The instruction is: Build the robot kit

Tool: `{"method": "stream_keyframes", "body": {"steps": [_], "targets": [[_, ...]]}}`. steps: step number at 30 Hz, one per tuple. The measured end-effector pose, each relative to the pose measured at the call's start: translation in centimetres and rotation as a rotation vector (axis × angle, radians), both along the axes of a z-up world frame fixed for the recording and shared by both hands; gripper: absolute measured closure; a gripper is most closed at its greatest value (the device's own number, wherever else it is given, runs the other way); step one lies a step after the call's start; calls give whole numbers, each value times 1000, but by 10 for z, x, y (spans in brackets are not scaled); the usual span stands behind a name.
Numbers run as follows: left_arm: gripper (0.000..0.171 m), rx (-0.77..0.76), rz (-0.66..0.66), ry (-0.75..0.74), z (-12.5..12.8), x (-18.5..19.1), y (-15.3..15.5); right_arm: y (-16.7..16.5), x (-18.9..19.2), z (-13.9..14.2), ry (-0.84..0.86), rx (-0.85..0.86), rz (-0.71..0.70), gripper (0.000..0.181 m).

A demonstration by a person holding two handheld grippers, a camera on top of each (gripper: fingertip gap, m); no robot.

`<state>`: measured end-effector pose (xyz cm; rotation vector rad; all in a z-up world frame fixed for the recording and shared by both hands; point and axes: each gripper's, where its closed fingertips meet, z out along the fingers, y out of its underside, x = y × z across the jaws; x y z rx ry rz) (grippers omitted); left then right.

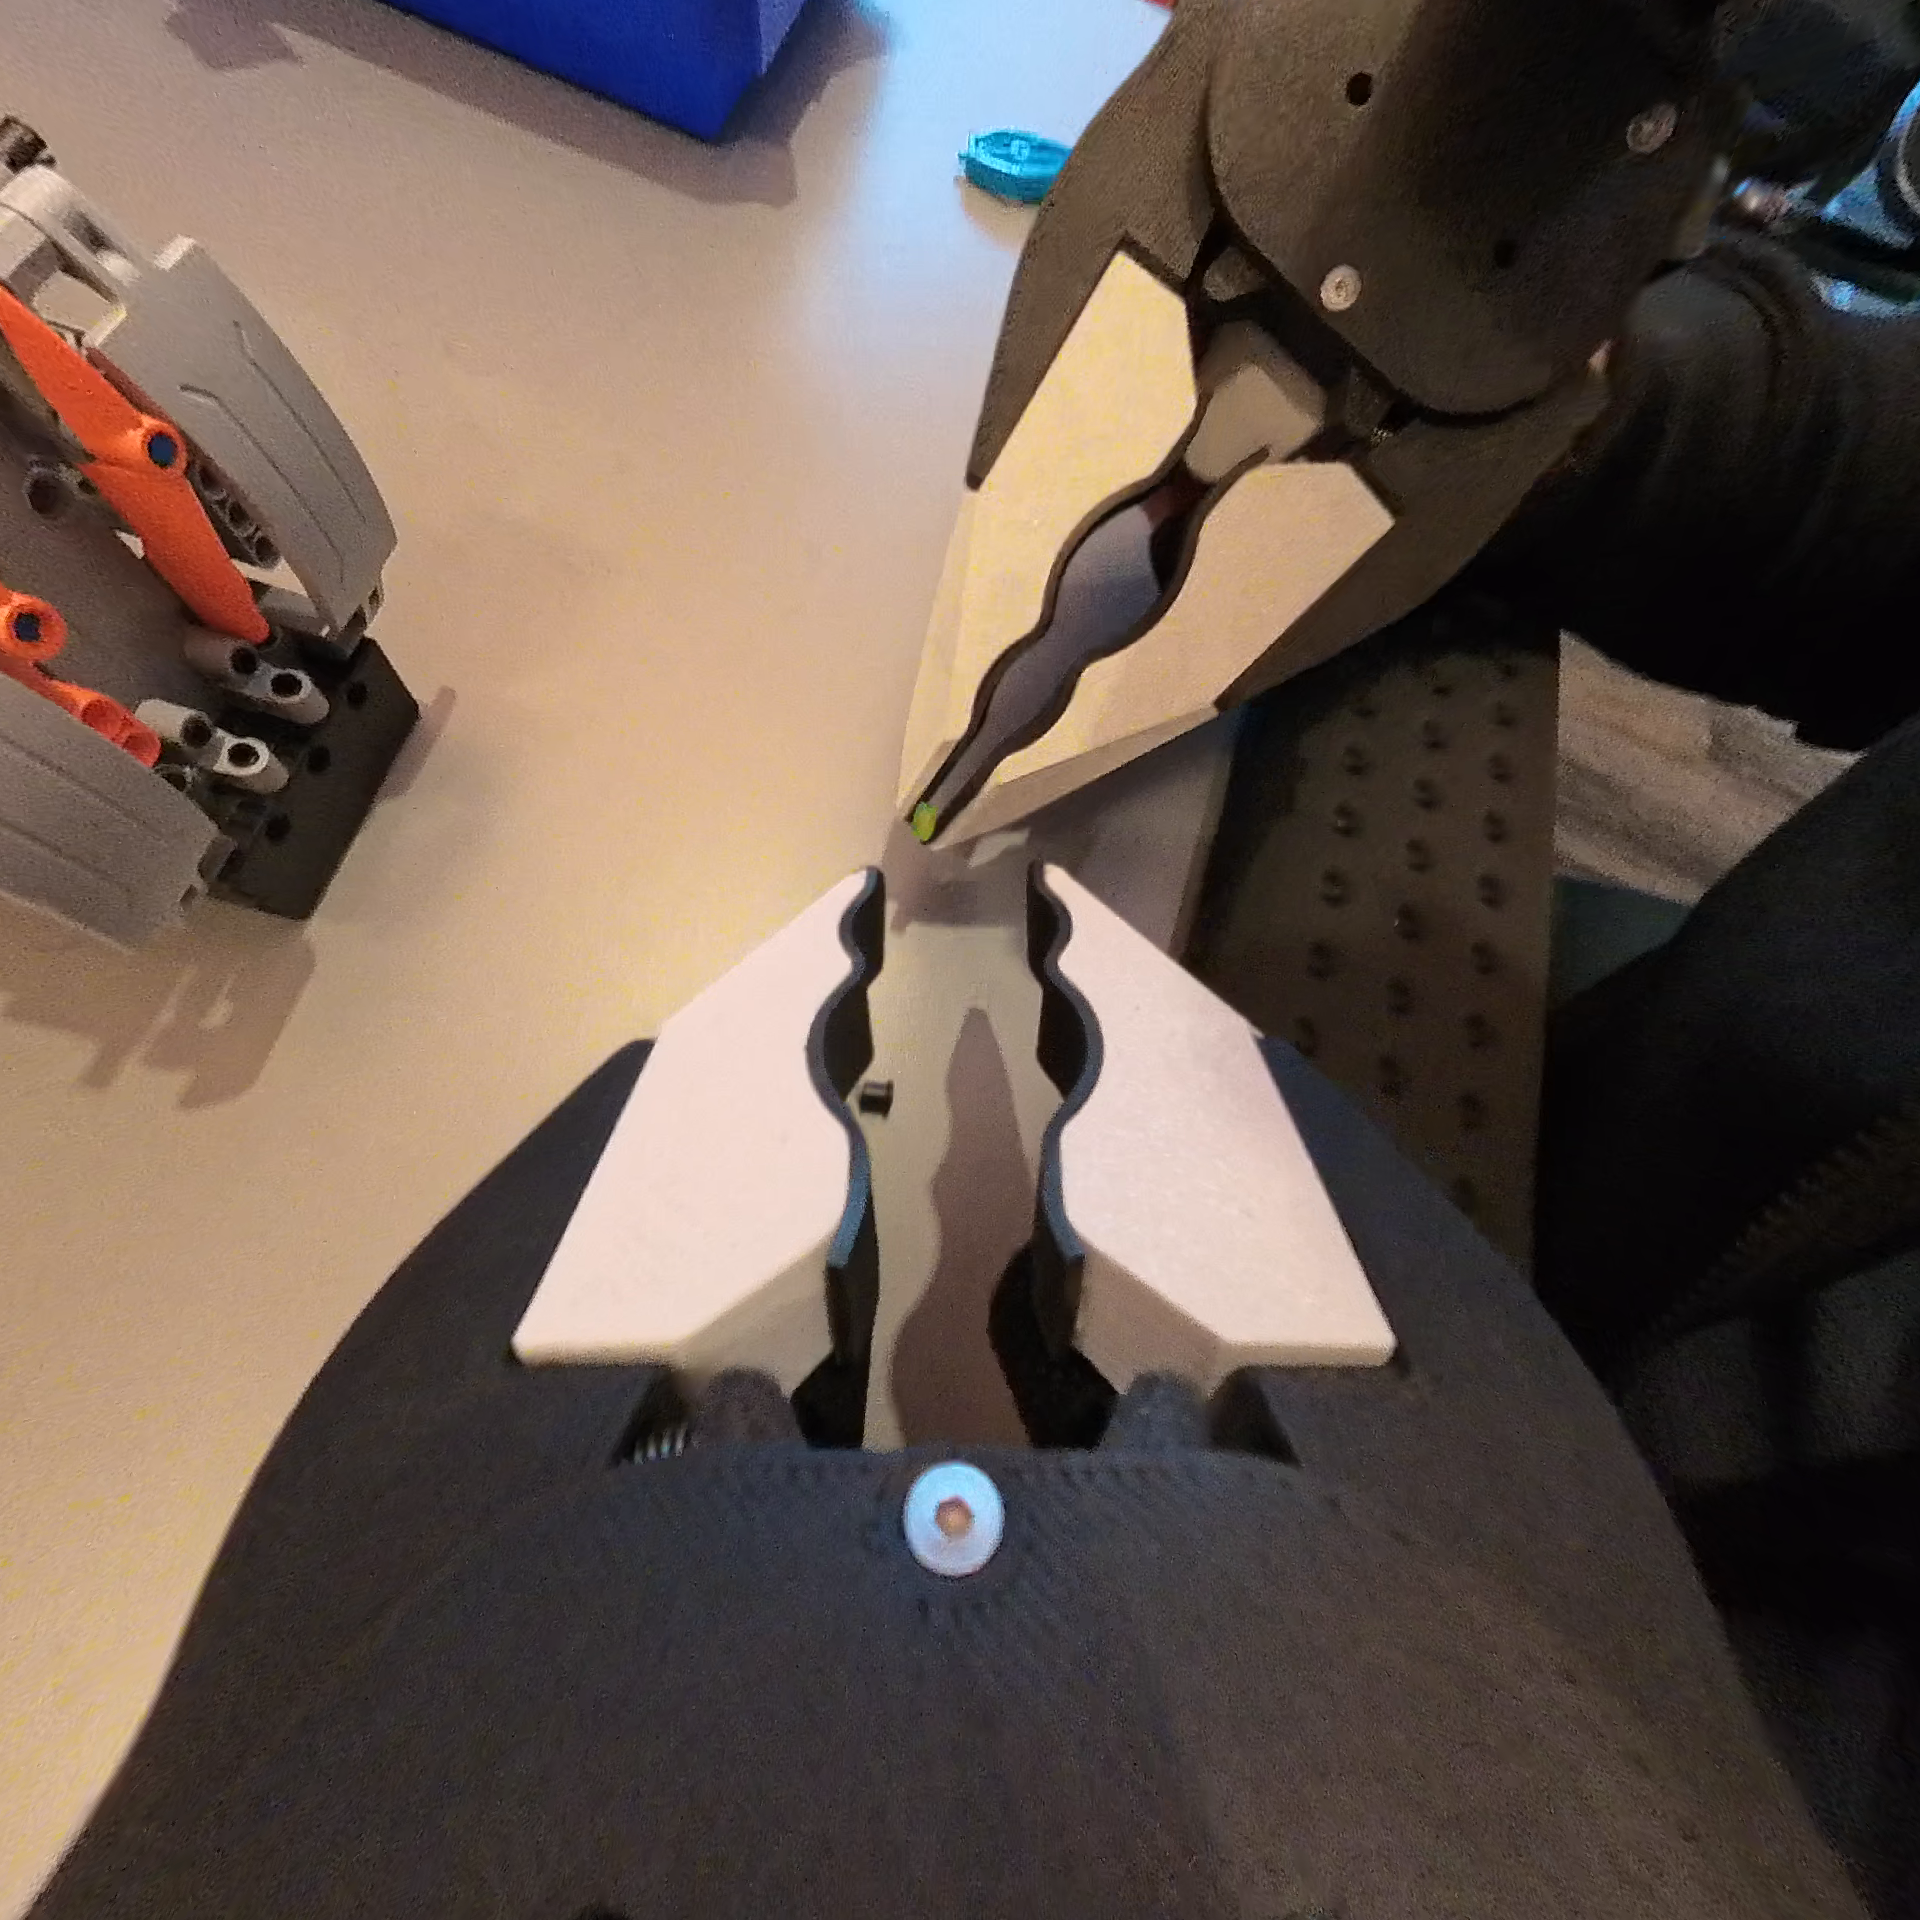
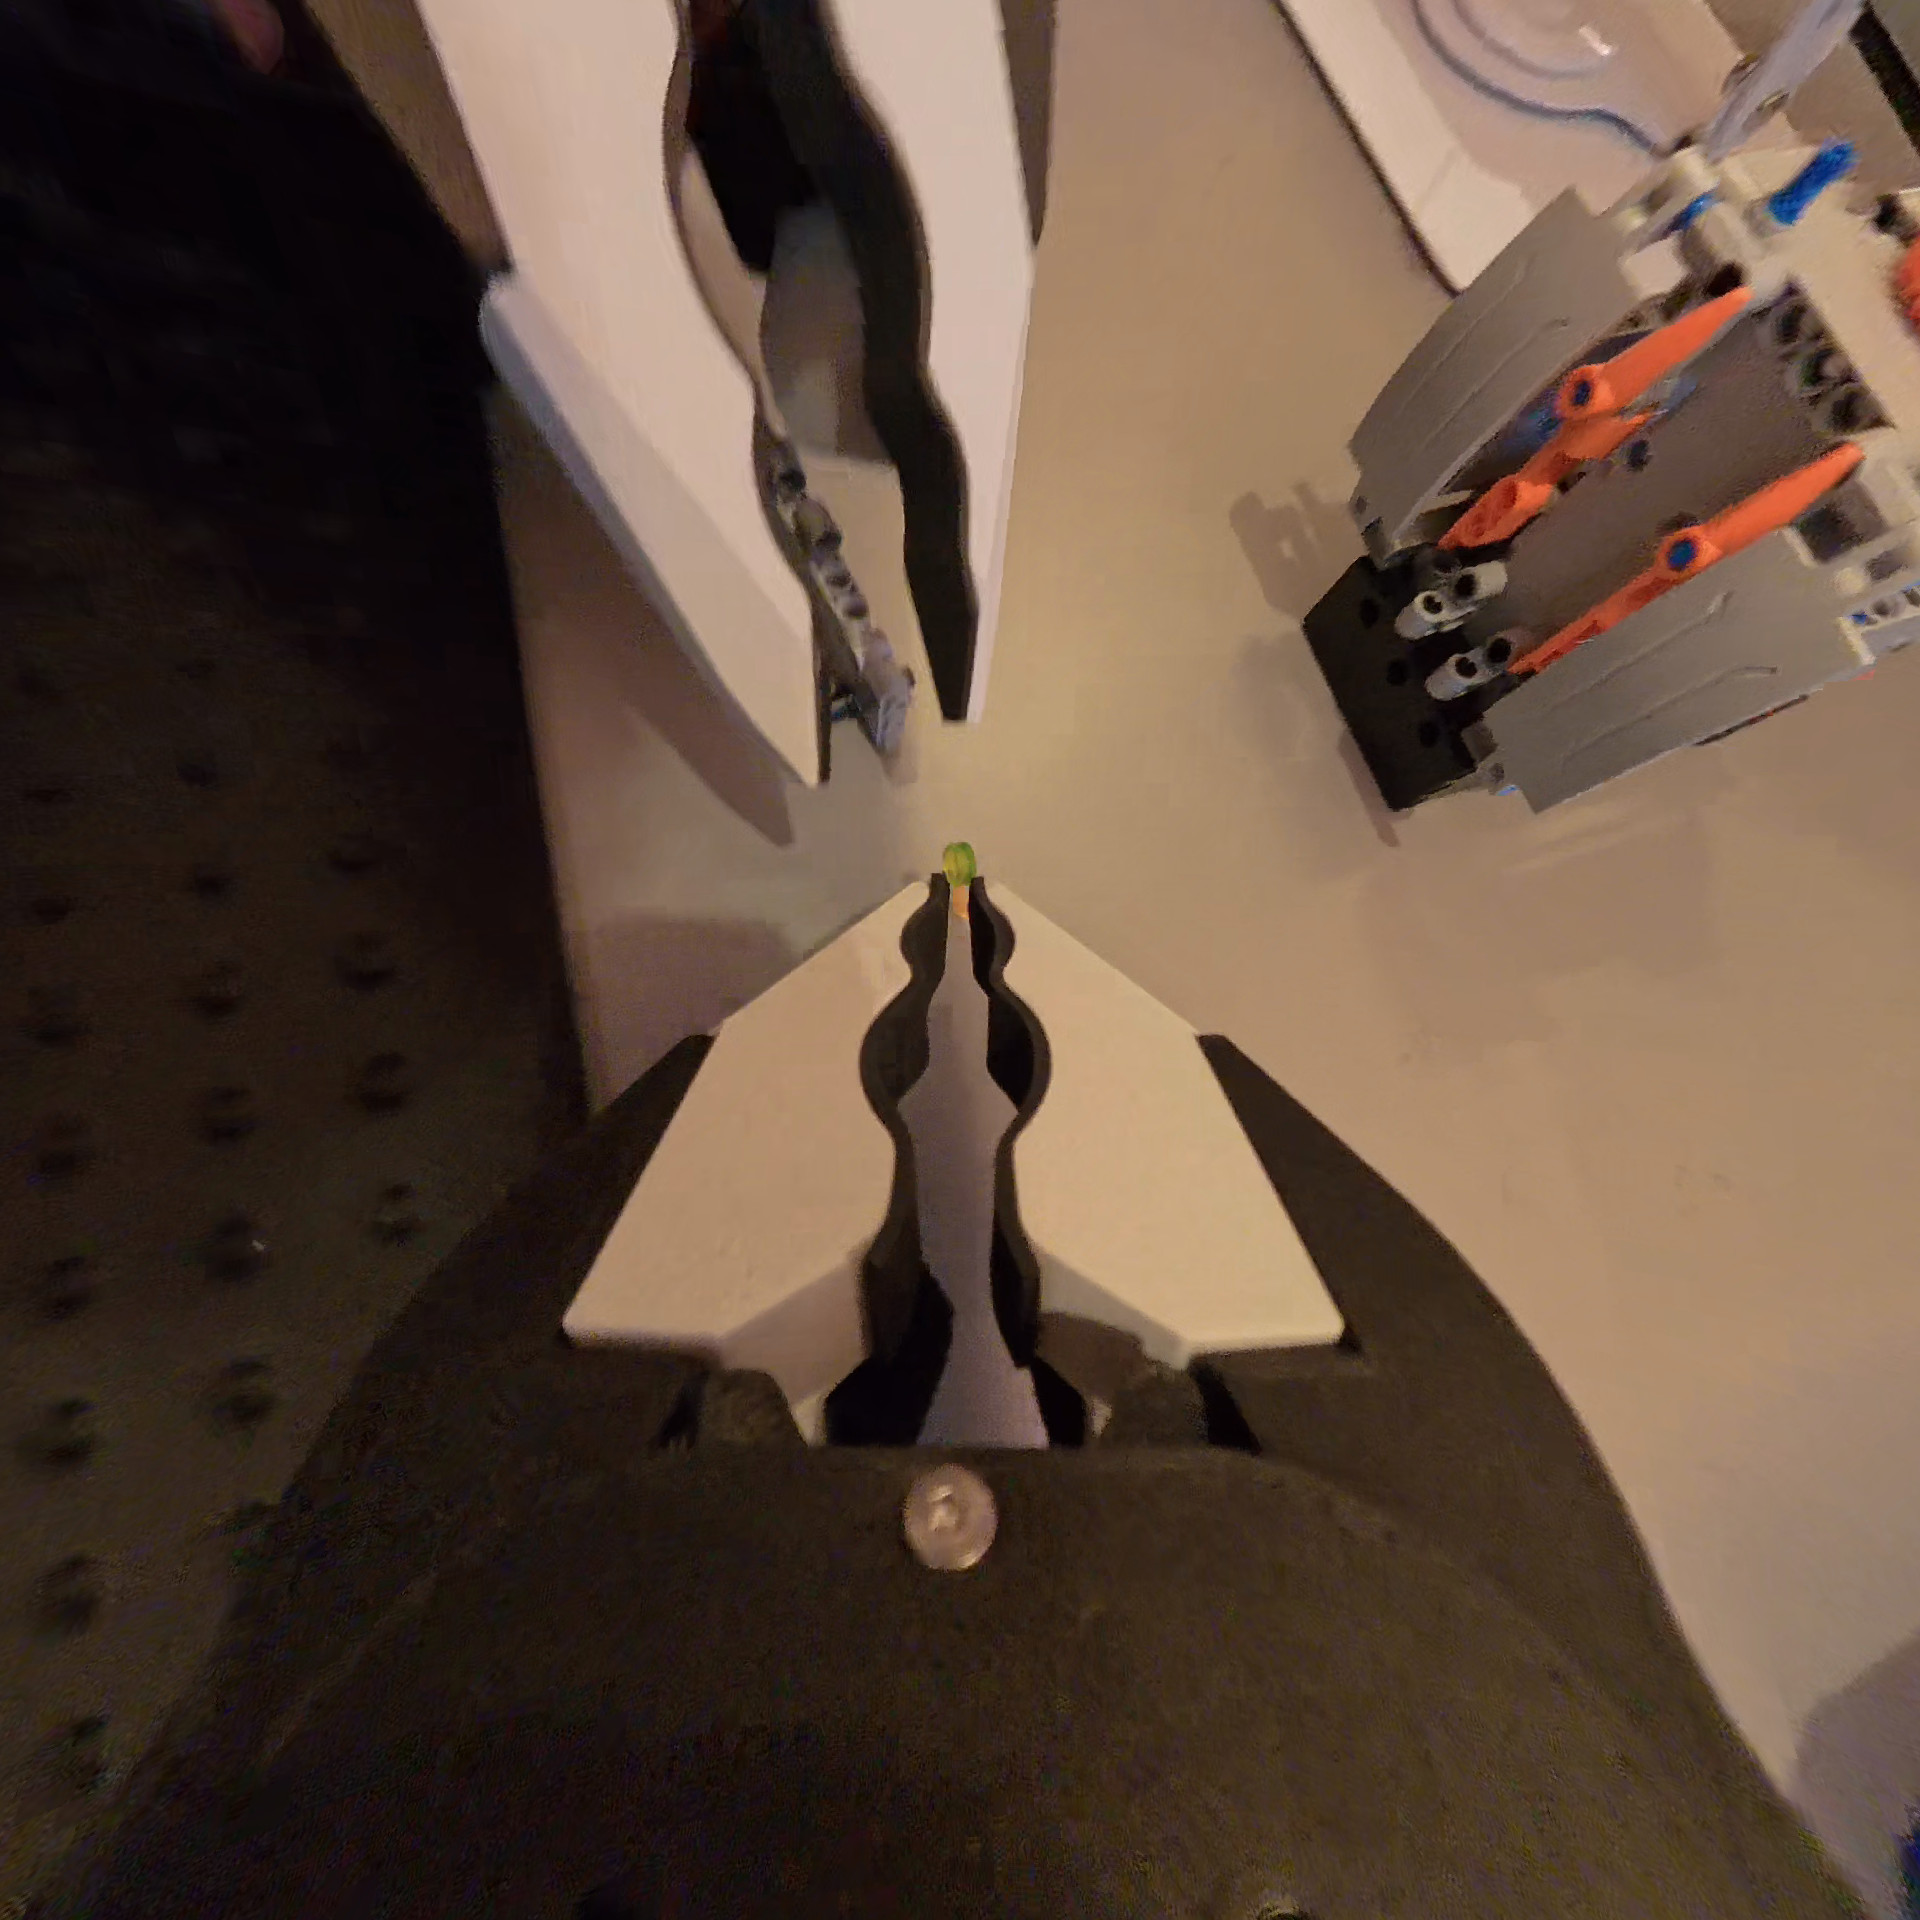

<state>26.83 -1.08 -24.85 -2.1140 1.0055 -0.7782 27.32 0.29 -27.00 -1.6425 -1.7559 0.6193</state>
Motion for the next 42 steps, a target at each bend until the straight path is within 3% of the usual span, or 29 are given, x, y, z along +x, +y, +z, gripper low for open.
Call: {"method": "stream_keyframes", "body": {"steps": [4,10,15,21,25,35,42], "targets": [[146,23,14,67,-3,-16,-2,-12,1,-13,-59,39,81,173],[145,54,20,104,0,-29,-5,-19,3,-14,-55,-53,113,165],[144,44,-4,178,-12,-36,-9,-20,4,-8,-28,-128,116,173],[143,46,-33,244,-24,-37,-9,-21,0,-24,-102,-146,119,169],[144,59,-41,253,-25,-34,-8,-20,-3,-25,-103,-150,115,176],[147,53,-53,295,-32,-34,-8,-24,-6,-22,-96,-168,142,174],[147,88,-52,264,-24,-31,-7,-21,-6,-11,-41,-218,126,181]]}}
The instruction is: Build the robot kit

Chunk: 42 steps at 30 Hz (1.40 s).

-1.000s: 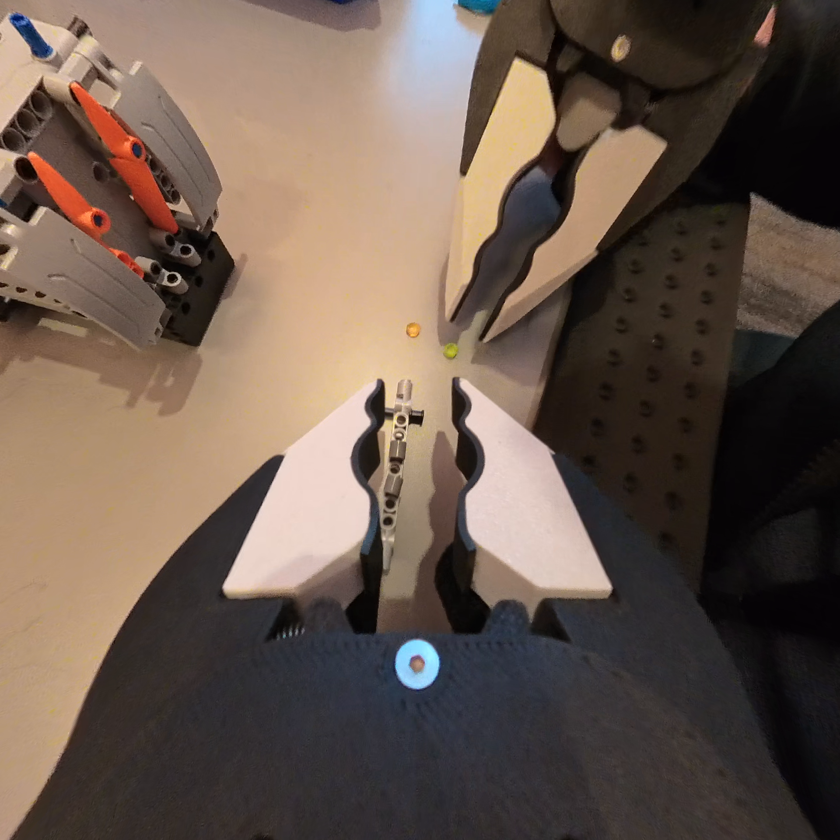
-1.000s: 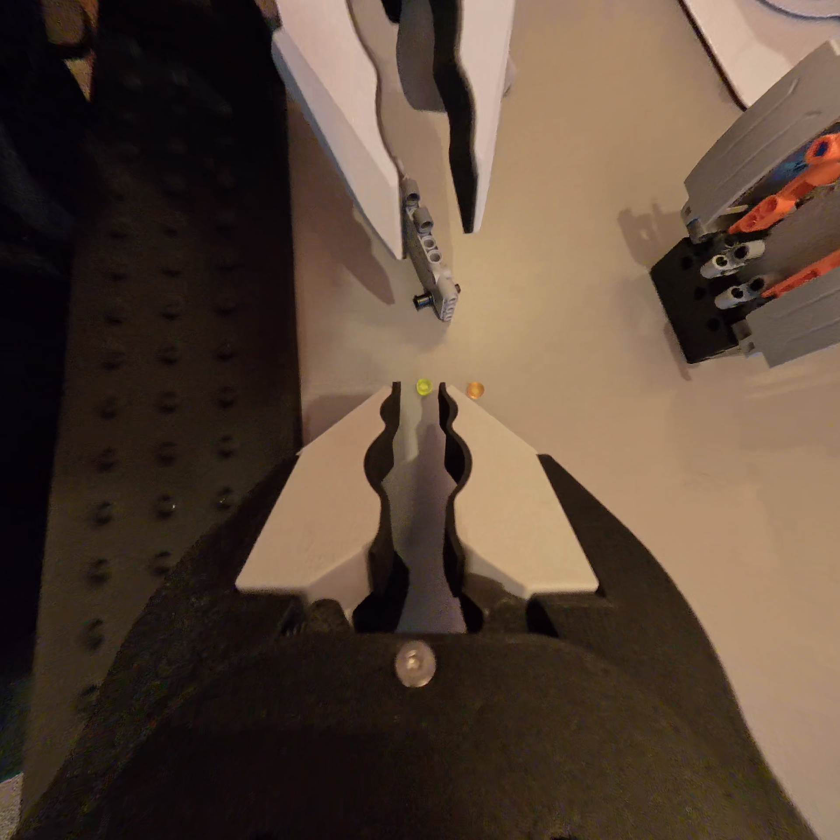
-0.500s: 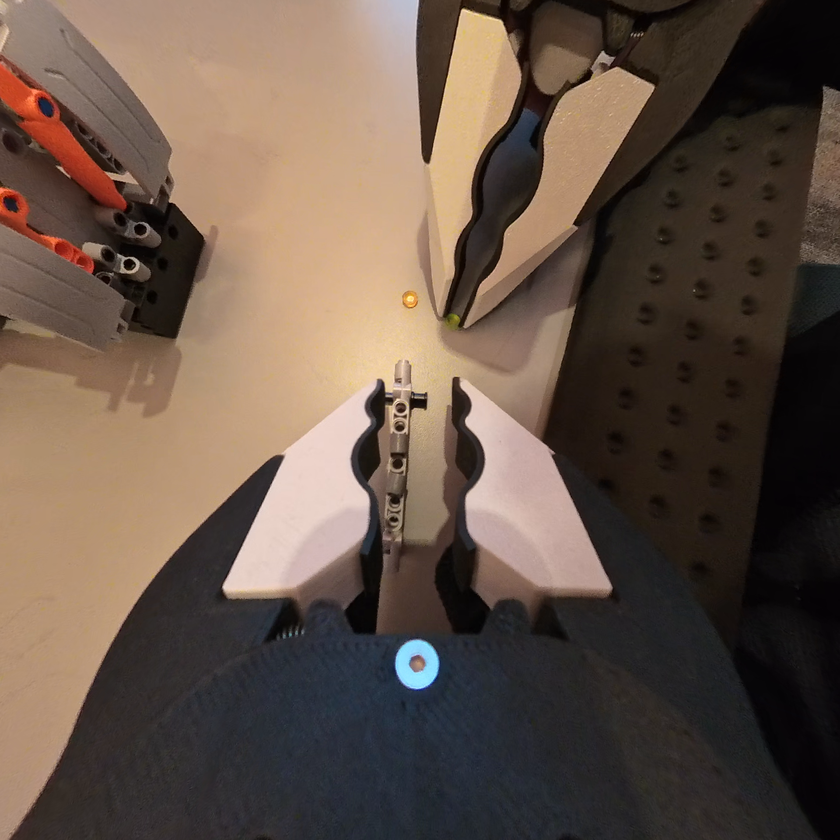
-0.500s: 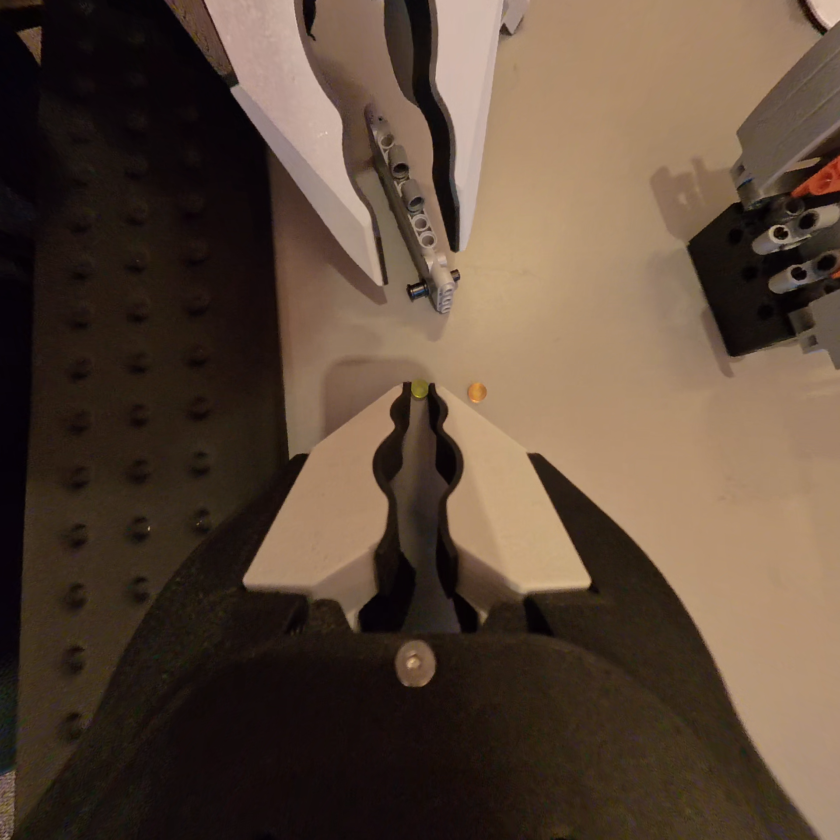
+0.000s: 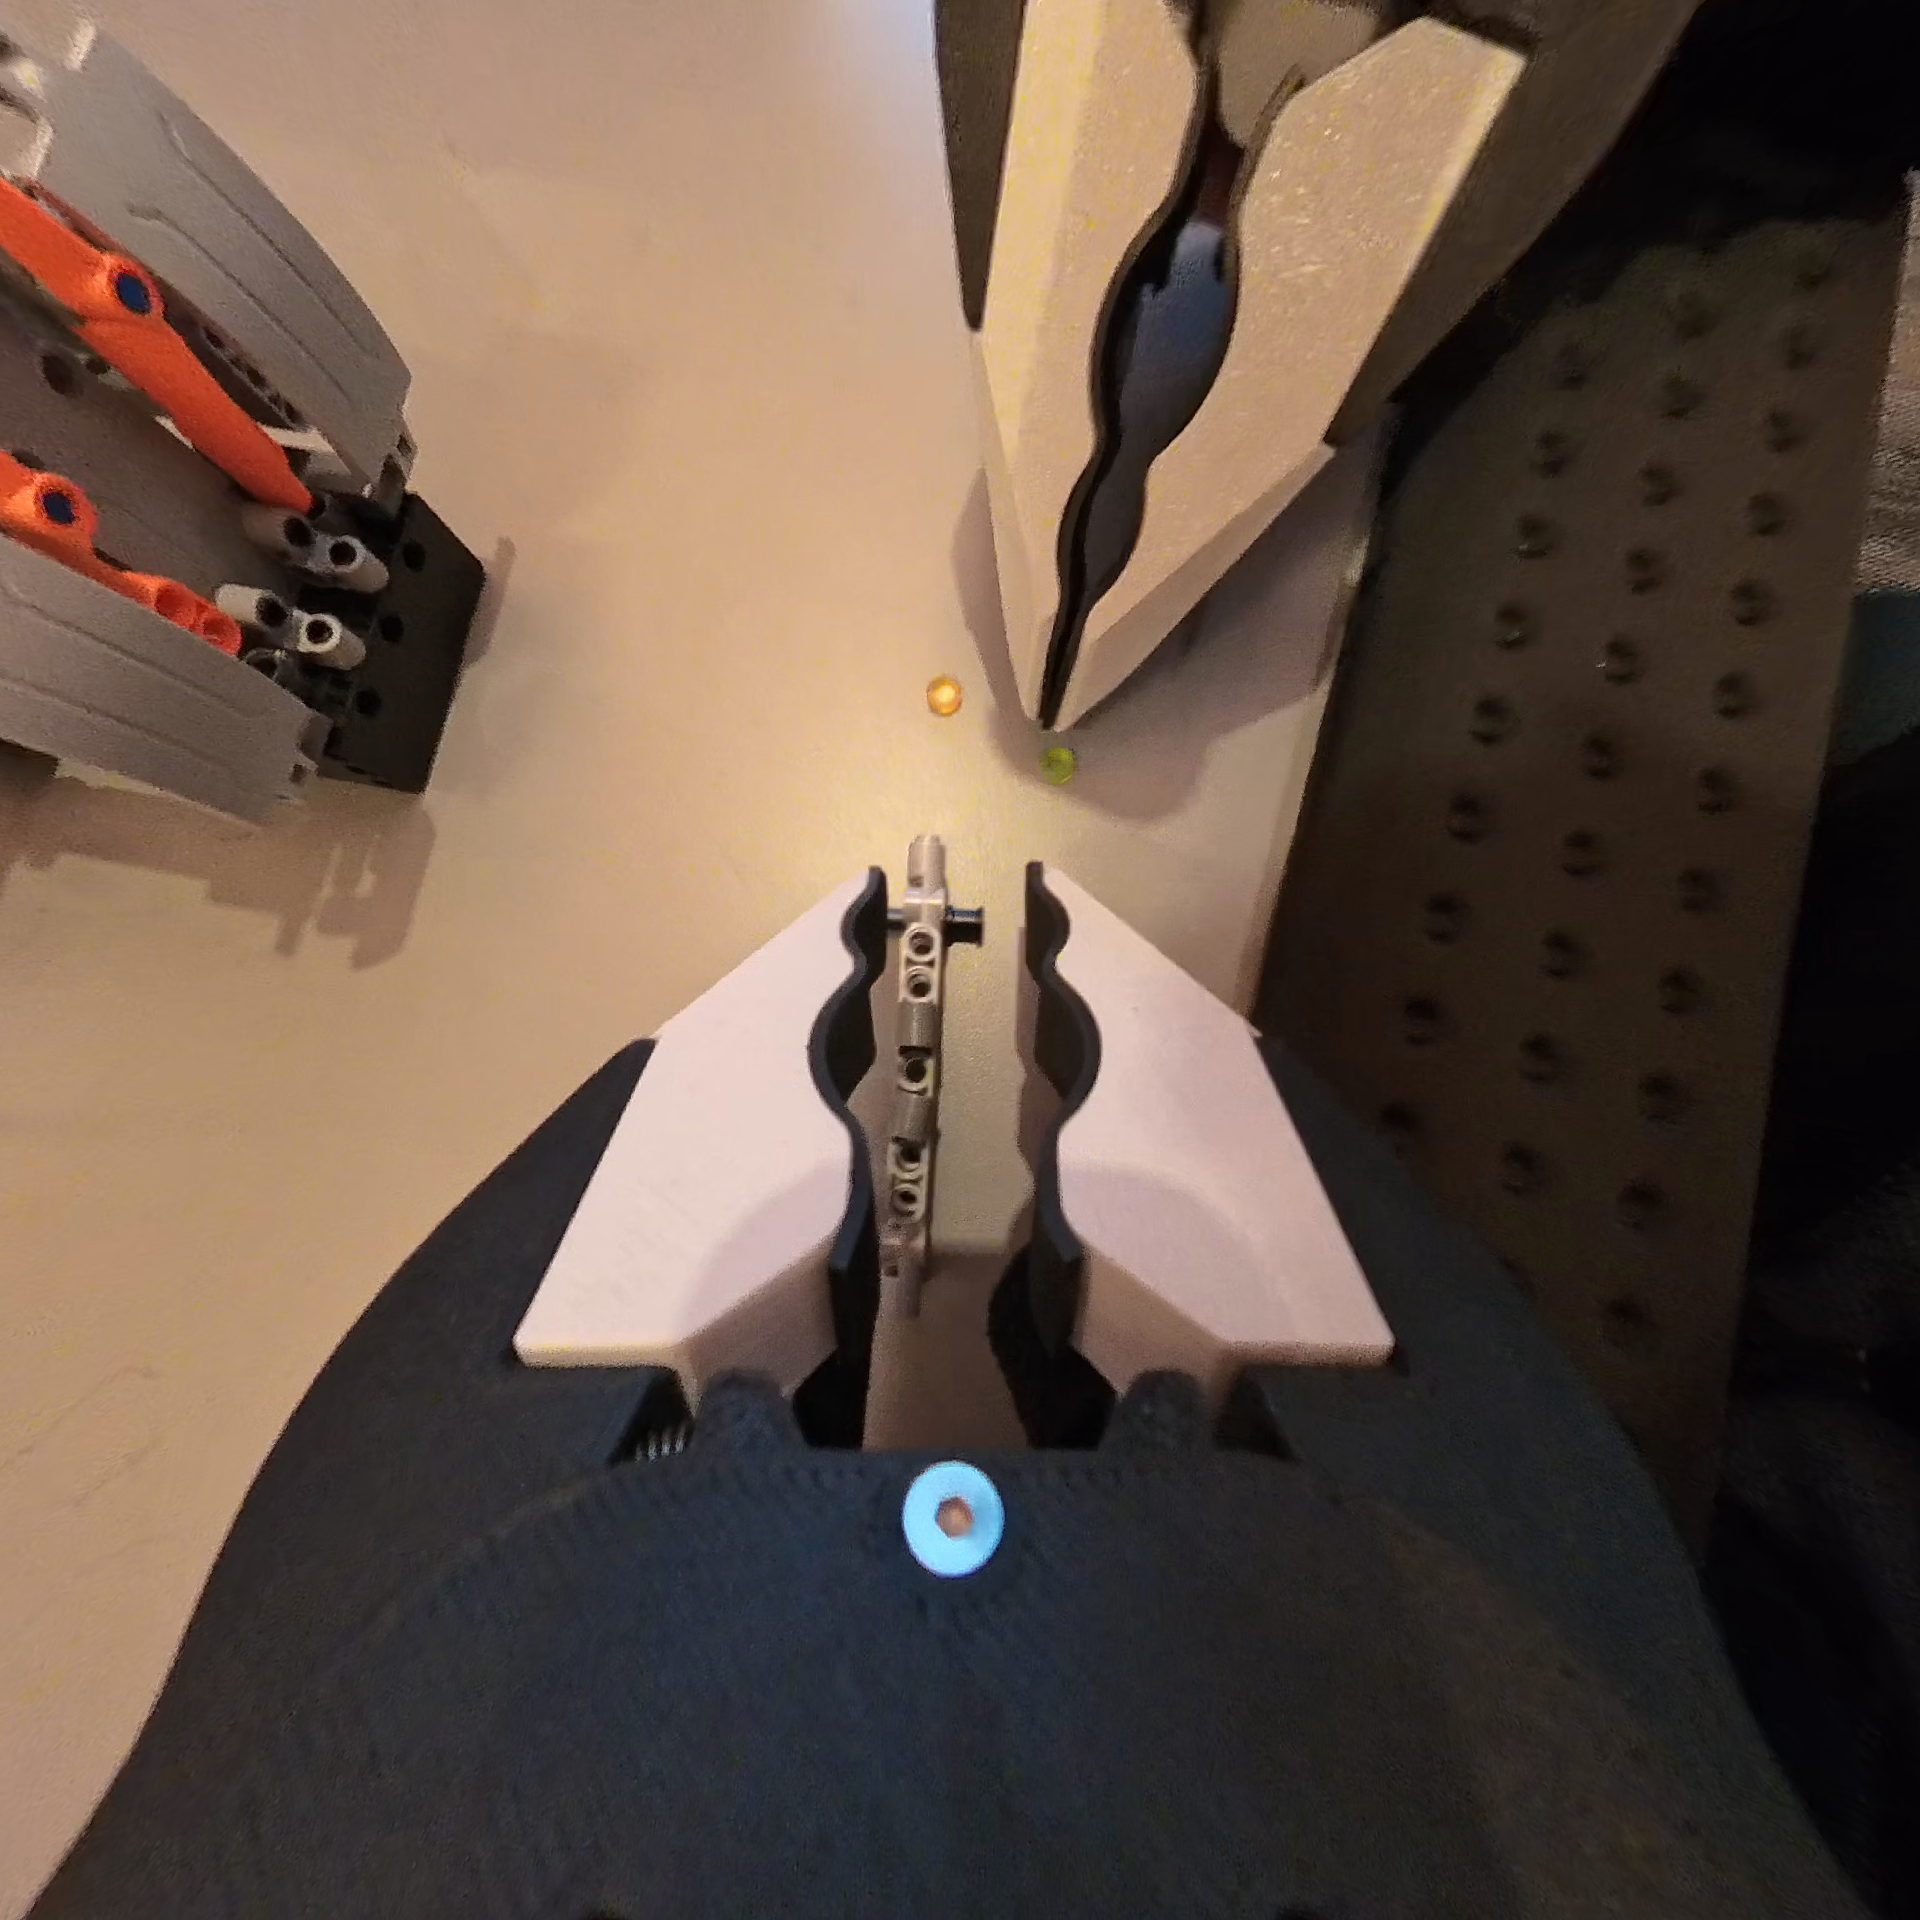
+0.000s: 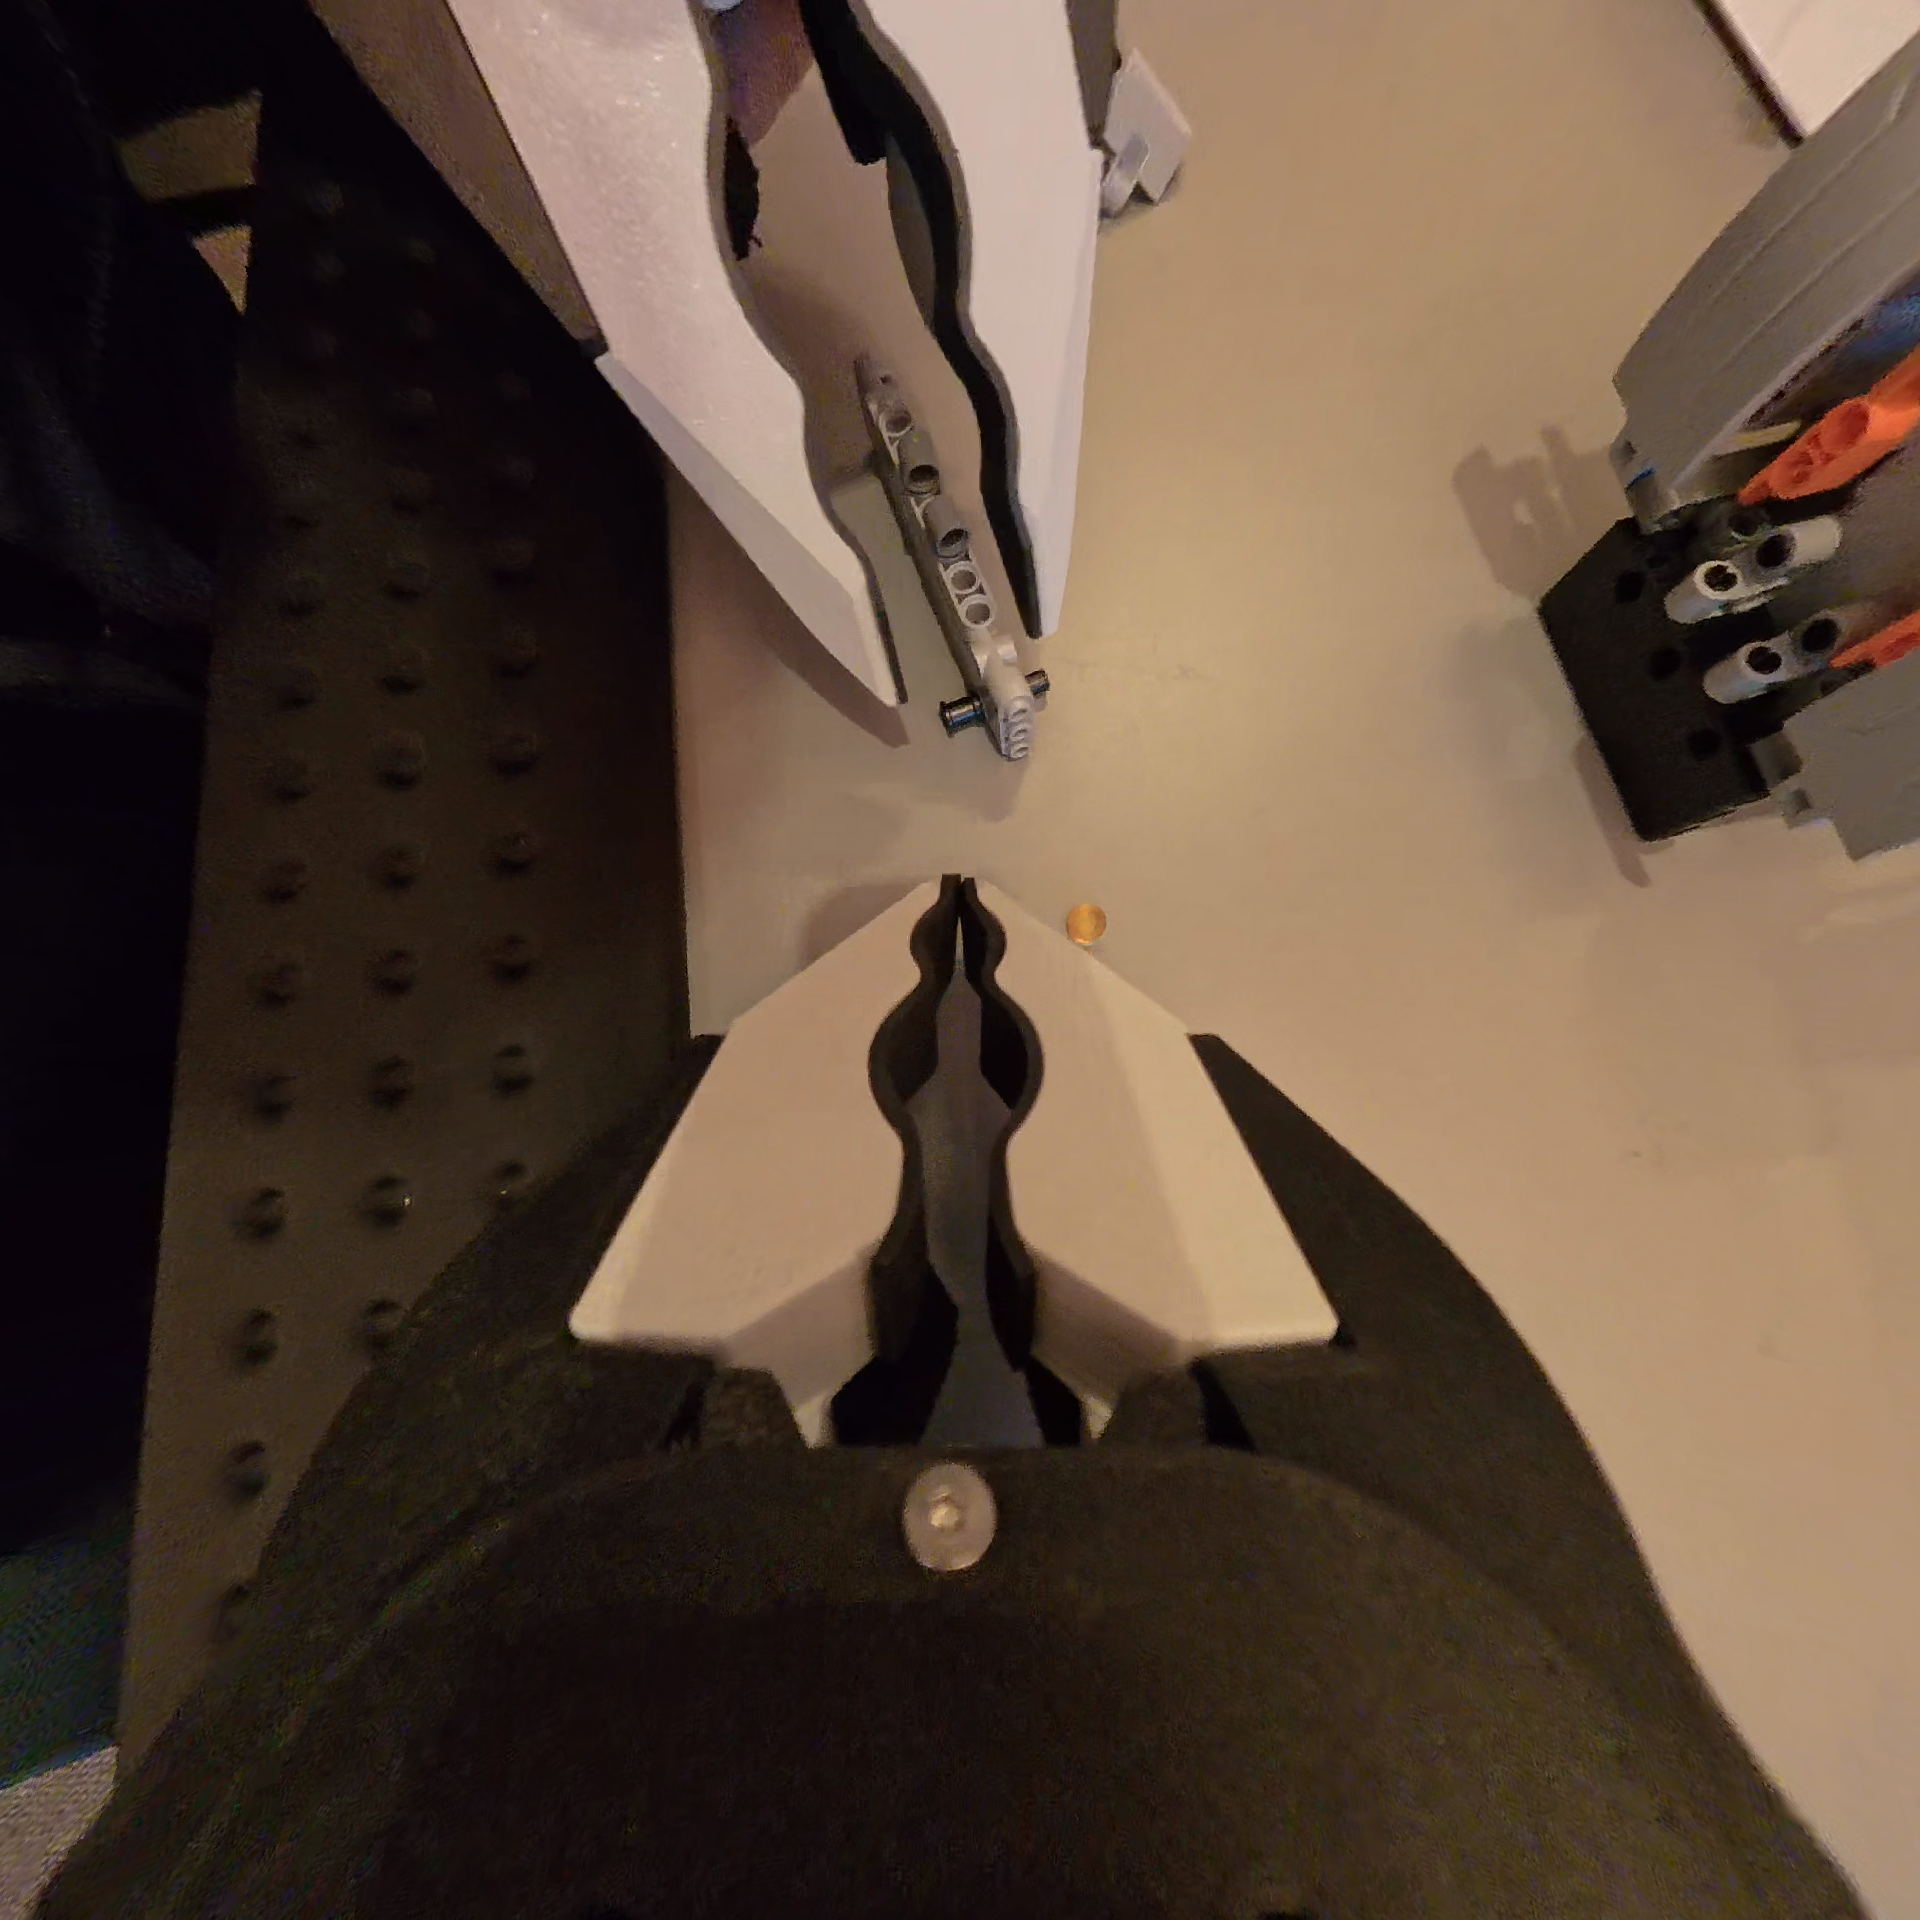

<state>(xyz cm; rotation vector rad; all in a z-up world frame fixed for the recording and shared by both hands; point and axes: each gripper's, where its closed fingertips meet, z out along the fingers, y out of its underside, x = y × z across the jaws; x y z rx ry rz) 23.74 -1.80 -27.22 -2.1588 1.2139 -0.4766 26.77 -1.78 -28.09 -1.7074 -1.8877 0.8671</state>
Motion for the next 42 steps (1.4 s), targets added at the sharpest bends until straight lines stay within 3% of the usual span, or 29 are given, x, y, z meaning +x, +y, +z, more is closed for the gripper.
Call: {"method": "stream_keyframes", "body": {"steps": [3,13,22,29,36,39,42], "targets": [[148,28,-13,17,2,1,-1,-2,3,-2,-19,16,16,174],[149,44,-31,4,3,4,-4,-6,-1,-14,-63,135,47,181],[149,75,-60,21,3,6,-7,-8,-4,-6,-18,68,40,173],[149,85,-65,11,5,8,-8,-4,-7,-12,-52,116,41,181],[149,98,-60,24,5,5,-7,-3,-8,-6,-16,51,20,181],[148,102,-53,36,5,1,-6,3,-14,-1,0,58,-7,168],[148,107,-46,39,5,-1,-6,5,-22,-4,-16,59,3,166]]}}
